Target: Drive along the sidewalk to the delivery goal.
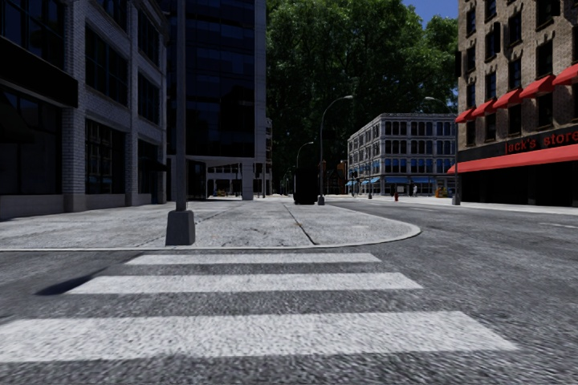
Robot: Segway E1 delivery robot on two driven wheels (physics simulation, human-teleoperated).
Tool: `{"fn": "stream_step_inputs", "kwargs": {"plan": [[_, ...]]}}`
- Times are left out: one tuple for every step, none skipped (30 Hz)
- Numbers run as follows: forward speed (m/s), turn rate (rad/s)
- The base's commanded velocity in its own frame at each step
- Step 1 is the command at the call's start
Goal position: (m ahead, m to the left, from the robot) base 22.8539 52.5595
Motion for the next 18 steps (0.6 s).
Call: {"fn": "stream_step_inputs", "kwargs": {"plan": [[2.00, 0.00], [2.00, 0.00], [2.00, 0.00], [2.00, 0.00], [2.00, 0.00], [2.00, 0.00], [2.00, 0.00], [2.00, 0.00], [2.00, 0.00], [2.00, 0.00], [2.00, 0.00], [2.00, 0.00], [2.00, 0.00], [2.00, 0.00], [2.00, 0.00], [2.00, 0.00], [2.00, 0.00], [2.00, 0.00]]}}
